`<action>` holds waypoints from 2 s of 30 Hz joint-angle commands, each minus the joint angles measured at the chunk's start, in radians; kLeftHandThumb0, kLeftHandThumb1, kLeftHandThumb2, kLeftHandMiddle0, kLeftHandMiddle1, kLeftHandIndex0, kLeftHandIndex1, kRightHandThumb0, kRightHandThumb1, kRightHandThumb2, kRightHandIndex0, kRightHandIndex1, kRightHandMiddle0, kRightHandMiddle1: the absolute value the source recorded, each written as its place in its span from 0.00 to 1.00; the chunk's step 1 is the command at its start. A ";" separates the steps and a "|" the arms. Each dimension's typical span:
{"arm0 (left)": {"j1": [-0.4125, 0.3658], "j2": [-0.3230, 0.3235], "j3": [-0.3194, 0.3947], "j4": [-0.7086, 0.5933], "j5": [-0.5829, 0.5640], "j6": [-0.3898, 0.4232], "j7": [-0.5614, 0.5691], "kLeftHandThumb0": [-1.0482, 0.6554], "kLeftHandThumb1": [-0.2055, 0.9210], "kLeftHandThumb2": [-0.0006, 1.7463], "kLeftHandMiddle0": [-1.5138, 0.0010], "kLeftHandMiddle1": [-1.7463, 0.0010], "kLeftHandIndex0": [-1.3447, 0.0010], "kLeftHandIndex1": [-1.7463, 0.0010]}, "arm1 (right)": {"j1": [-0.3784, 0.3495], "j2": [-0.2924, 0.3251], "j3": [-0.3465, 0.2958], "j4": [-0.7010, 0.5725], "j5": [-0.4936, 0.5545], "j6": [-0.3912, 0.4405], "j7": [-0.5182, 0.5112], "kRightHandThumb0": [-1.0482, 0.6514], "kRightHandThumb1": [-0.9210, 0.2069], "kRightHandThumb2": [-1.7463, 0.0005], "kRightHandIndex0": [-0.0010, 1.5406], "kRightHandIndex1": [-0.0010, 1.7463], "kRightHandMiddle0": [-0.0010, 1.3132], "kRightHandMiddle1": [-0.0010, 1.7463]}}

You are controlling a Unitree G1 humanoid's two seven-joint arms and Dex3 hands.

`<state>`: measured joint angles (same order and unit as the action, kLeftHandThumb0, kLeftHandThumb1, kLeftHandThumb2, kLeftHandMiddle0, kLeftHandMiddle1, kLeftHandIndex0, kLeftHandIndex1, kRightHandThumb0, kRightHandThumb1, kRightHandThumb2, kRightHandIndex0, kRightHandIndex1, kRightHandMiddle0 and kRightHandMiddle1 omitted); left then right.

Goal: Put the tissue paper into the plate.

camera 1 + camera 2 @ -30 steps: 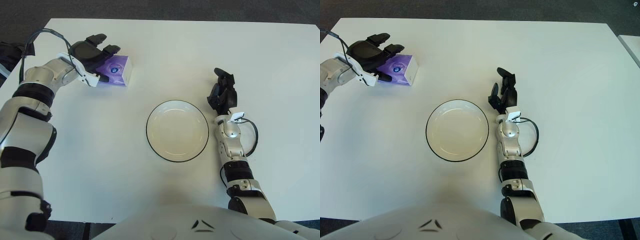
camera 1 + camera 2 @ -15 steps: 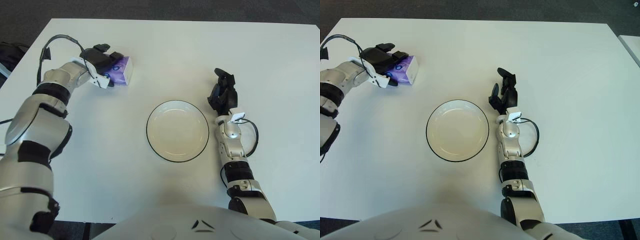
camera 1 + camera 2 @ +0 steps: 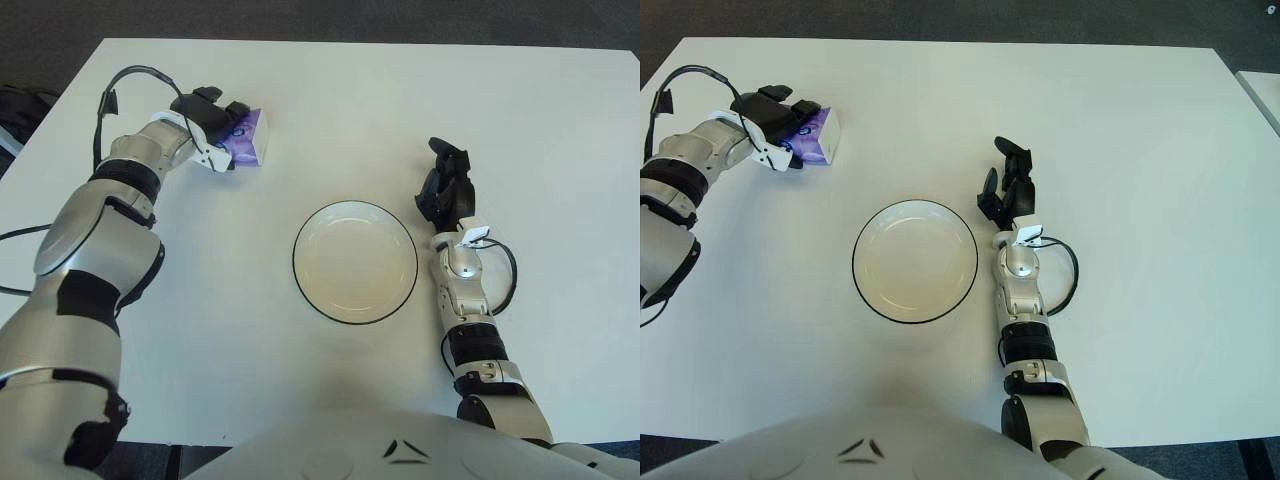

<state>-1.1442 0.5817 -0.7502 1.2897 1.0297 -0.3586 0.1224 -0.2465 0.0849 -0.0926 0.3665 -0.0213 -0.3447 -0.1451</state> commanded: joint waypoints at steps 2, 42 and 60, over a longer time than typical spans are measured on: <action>0.052 -0.028 -0.032 0.035 0.010 0.009 -0.044 0.05 1.00 0.20 0.86 0.99 1.00 0.85 | 0.106 0.006 -0.009 0.072 0.014 0.058 -0.004 0.28 0.00 0.51 0.32 0.00 0.00 0.51; 0.131 0.009 0.064 0.042 -0.156 -0.109 0.350 0.34 0.47 0.74 0.30 0.00 0.56 0.00 | 0.114 0.002 -0.002 0.061 0.014 0.073 0.005 0.30 0.00 0.52 0.46 0.07 0.16 0.59; 0.124 0.027 0.122 0.016 -0.200 -0.175 0.386 0.35 0.49 0.73 0.26 0.00 0.57 0.00 | 0.109 0.001 -0.003 0.056 0.015 0.072 0.012 0.34 0.00 0.54 0.37 0.37 0.25 0.60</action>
<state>-1.0425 0.5897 -0.6365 1.3182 0.8333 -0.5143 0.4834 -0.2308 0.0867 -0.0869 0.3488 -0.0209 -0.3455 -0.1342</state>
